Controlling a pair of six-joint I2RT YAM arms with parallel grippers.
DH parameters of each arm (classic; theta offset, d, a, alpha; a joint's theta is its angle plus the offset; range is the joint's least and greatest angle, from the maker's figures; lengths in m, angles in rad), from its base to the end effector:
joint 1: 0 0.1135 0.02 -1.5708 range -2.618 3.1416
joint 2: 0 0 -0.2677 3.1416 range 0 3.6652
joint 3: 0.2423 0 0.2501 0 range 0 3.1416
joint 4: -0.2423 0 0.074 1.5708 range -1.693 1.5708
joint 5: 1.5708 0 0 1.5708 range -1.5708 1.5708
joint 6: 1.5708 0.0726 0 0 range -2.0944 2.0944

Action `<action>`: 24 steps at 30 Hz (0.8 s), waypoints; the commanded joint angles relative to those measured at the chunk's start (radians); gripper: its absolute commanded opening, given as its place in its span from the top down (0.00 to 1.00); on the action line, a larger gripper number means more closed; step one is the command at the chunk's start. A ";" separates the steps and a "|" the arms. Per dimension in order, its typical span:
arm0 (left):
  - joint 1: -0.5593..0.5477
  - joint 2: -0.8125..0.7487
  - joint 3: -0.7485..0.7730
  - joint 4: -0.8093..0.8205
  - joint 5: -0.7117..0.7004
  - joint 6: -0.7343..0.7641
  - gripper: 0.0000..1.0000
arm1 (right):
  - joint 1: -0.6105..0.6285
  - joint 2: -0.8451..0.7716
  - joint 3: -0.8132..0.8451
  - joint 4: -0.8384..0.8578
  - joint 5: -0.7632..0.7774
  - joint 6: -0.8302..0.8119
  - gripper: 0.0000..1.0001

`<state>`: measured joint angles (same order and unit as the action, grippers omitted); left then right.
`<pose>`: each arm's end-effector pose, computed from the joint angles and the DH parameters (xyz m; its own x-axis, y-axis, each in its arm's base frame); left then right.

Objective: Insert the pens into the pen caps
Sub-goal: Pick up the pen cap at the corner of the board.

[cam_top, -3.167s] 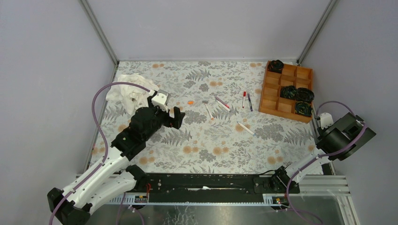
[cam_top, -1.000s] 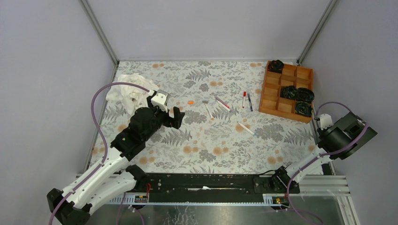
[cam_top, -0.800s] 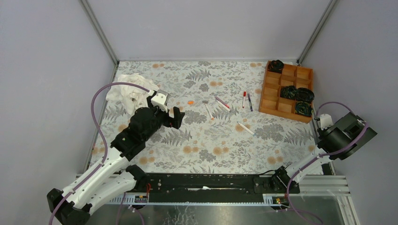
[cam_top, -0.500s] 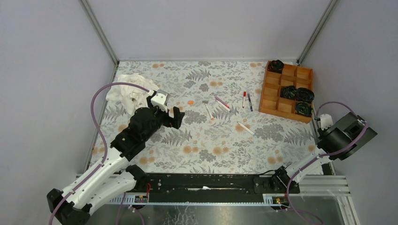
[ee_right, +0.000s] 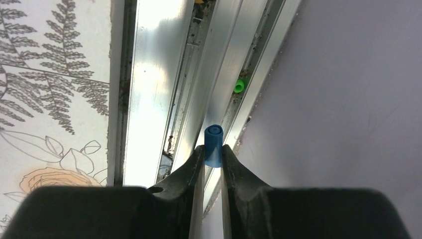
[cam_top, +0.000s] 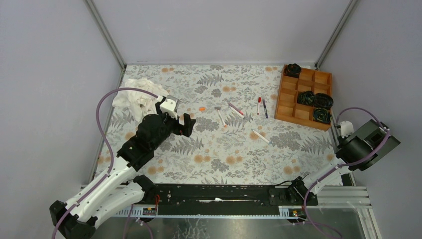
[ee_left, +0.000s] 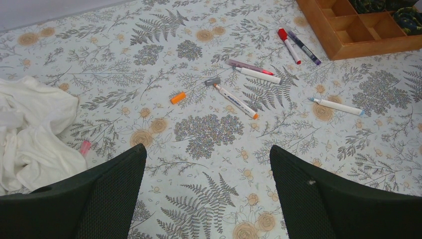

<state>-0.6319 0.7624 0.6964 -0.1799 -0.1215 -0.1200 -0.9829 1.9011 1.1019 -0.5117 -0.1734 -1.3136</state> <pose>0.1781 -0.1195 0.3067 -0.2538 0.0386 -0.9665 0.4644 0.8813 -0.0868 0.2082 -0.2897 0.0939 -0.9052 -0.3594 -0.2266 -0.3161 0.9261 -0.2061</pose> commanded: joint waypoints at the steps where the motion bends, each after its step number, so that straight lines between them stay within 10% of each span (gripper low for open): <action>1: 0.009 -0.012 -0.008 0.028 -0.025 0.017 0.03 | -0.220 -0.058 0.081 -0.165 -0.208 0.056 0.90; 24: 0.009 -0.024 -0.010 0.028 -0.026 0.019 0.03 | -0.221 -0.212 0.071 -0.282 -0.298 0.023 0.90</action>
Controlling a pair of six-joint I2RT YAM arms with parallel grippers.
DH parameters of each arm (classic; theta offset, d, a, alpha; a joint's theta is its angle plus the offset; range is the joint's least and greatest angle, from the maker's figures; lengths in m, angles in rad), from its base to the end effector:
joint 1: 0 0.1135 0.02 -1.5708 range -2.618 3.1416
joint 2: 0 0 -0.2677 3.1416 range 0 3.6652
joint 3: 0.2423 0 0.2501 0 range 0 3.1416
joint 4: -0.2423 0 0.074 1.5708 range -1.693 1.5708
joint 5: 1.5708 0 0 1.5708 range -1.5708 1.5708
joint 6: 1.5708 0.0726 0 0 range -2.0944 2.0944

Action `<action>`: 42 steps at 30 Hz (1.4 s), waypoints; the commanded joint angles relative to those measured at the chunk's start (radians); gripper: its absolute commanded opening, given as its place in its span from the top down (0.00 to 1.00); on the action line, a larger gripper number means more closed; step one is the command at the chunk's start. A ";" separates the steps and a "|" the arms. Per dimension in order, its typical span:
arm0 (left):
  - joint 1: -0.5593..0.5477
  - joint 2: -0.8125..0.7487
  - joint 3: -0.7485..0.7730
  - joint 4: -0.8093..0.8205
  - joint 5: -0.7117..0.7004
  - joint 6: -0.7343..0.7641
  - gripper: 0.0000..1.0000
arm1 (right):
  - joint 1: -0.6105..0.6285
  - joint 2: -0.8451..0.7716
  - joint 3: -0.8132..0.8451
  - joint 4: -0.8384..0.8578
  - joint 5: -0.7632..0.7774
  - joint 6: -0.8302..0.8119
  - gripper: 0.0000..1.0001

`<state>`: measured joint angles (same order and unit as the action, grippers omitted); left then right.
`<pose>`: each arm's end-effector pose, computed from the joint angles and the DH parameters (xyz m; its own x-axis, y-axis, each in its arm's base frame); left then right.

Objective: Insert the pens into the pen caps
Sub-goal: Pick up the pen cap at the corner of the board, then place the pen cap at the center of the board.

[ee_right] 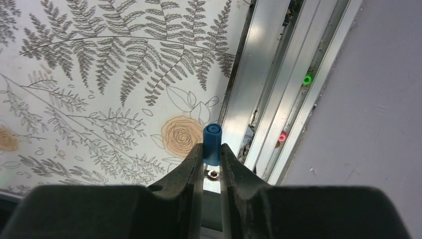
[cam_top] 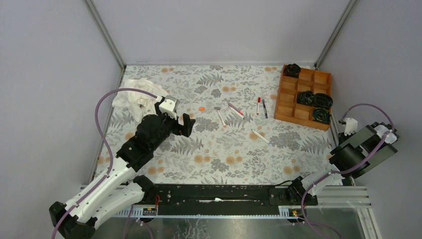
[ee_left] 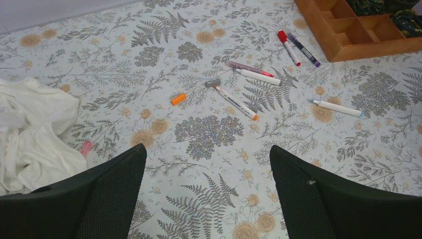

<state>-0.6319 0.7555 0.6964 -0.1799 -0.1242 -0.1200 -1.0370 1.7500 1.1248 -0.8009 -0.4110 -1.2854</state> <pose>0.1771 -0.1185 0.3080 -0.2482 0.0345 -0.9681 0.4626 0.8823 -0.0872 0.1878 -0.2607 0.1444 -0.8709 -0.2553 -0.4199 -0.2692 0.9627 -0.0271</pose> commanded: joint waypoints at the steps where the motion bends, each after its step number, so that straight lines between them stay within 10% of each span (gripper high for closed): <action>1: 0.009 -0.018 -0.011 0.028 -0.022 0.019 0.03 | -0.166 -0.066 0.047 -0.008 -0.069 -0.011 0.90; 26: 0.009 -0.039 -0.012 0.026 -0.023 0.017 0.03 | 0.049 -0.070 -0.127 -0.321 -0.389 -0.093 0.89; 42: 0.009 -0.038 -0.015 0.040 0.004 -0.009 0.03 | 0.497 -0.174 -0.180 -0.148 -0.404 0.202 0.87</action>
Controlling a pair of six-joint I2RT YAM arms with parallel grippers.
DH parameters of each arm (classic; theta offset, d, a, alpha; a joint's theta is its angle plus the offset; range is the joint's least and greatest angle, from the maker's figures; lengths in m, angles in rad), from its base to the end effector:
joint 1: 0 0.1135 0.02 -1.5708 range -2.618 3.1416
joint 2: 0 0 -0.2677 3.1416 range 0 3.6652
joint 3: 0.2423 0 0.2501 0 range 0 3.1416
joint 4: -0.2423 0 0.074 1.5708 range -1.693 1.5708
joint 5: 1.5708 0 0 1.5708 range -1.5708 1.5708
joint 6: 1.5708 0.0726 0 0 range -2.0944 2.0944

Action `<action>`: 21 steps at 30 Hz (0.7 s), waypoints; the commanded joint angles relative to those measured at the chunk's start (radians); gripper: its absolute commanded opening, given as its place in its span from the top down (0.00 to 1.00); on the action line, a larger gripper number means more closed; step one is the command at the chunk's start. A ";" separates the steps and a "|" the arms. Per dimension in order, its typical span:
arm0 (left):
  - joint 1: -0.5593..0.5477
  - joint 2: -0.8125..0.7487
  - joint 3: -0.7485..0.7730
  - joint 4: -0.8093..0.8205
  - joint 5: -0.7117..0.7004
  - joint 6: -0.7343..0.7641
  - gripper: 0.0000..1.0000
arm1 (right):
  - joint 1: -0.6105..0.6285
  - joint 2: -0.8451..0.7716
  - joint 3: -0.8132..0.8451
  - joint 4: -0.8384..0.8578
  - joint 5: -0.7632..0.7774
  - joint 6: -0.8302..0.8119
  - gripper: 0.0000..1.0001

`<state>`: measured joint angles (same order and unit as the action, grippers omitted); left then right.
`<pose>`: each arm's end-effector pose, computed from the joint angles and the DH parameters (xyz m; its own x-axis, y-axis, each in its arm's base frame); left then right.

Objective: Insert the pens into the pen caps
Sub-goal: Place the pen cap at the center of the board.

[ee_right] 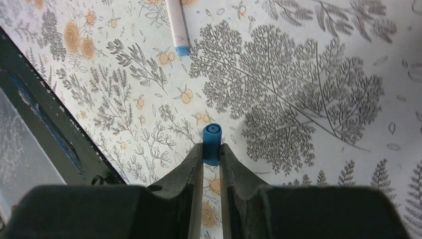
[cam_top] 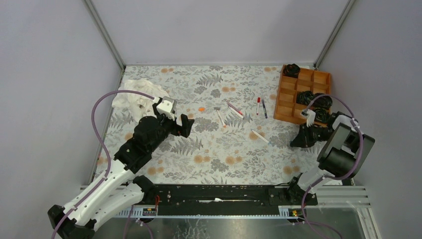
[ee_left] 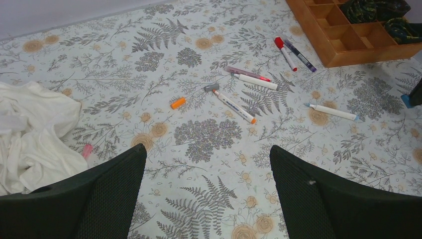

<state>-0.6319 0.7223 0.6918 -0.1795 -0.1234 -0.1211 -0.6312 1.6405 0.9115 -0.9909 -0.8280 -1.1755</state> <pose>0.1719 -0.1148 0.3126 -0.2260 0.0169 -0.9740 0.4652 0.8804 -0.0927 0.2265 -0.0993 0.1418 -0.7573 -0.2196 -0.6150 -0.5491 0.7240 0.4176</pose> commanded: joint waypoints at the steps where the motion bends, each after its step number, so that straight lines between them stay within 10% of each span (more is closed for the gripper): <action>1: 0.009 -0.002 -0.010 0.042 0.013 -0.015 0.03 | 0.134 -0.078 0.036 0.062 0.033 0.114 0.87; 14: 0.009 -0.122 -0.147 0.114 0.008 -0.351 0.03 | 0.963 -0.044 0.110 0.449 0.337 0.551 0.84; 21: 0.010 -0.247 -0.230 0.085 -0.047 -0.456 0.02 | 1.218 0.151 0.271 0.553 0.477 0.697 0.77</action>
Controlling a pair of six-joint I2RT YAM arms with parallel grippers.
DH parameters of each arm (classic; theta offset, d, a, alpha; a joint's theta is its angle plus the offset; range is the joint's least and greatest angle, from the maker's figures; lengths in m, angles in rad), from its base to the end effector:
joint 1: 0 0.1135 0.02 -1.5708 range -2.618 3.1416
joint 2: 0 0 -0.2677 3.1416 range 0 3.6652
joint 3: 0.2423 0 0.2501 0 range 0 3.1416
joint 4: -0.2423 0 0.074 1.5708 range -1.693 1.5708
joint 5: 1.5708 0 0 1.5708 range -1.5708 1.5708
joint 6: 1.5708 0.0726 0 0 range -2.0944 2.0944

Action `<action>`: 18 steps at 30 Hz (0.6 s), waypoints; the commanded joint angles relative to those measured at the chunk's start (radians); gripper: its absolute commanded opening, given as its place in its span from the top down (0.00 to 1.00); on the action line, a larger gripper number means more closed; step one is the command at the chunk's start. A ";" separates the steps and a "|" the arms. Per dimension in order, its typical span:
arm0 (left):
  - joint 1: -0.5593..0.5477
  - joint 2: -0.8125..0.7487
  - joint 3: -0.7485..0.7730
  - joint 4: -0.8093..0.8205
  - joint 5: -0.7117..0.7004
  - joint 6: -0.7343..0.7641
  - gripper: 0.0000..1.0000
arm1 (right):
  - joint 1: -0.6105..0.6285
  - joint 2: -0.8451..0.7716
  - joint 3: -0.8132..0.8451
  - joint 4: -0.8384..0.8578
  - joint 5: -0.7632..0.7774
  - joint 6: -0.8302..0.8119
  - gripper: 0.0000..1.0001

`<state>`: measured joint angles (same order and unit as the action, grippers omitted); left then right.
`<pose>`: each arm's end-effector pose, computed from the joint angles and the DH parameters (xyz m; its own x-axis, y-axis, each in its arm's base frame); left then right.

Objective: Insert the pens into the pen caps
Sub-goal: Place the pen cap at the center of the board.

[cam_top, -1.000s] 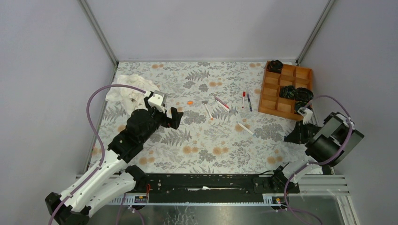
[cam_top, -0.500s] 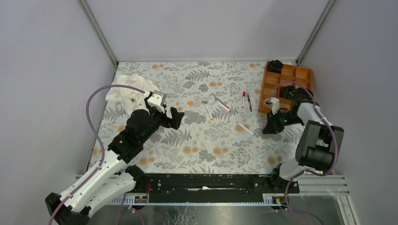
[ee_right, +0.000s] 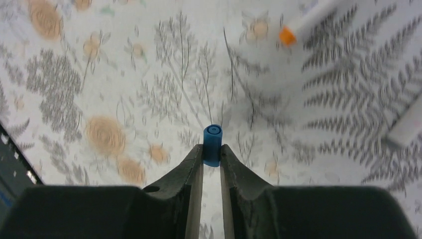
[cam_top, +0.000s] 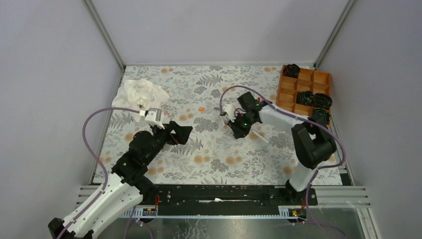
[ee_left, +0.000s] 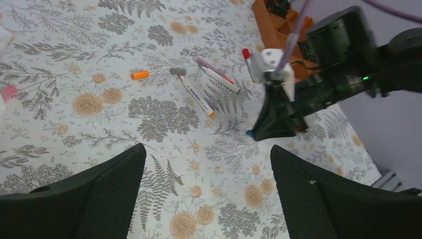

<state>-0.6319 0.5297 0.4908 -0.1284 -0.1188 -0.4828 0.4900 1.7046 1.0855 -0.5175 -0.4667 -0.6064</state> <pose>0.1487 -0.0982 0.2750 -0.3475 -0.3169 -0.8825 0.3736 0.8164 -0.4403 0.2905 0.1920 0.1608 -0.3230 -0.7491 -0.5783 -0.9388 0.3310 0.0957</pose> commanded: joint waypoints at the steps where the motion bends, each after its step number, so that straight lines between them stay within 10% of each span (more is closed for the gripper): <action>1: 0.009 -0.066 -0.034 0.031 -0.053 -0.102 0.01 | 0.118 0.116 0.118 0.078 0.138 0.140 0.75; 7: 0.009 -0.091 -0.068 0.036 -0.039 -0.131 0.01 | 0.173 0.197 0.165 0.059 0.200 0.167 0.65; 12: 0.009 -0.087 -0.087 0.064 -0.020 -0.145 0.01 | 0.174 0.145 0.163 0.024 0.147 0.179 0.38; 18: 0.009 -0.101 -0.072 0.071 0.011 -0.156 0.01 | 0.115 -0.034 0.182 -0.049 0.042 0.123 0.35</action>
<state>-0.6319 0.4461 0.4129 -0.1215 -0.1329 -0.6205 0.6556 1.8458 1.2263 -0.5034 -0.3275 -0.4484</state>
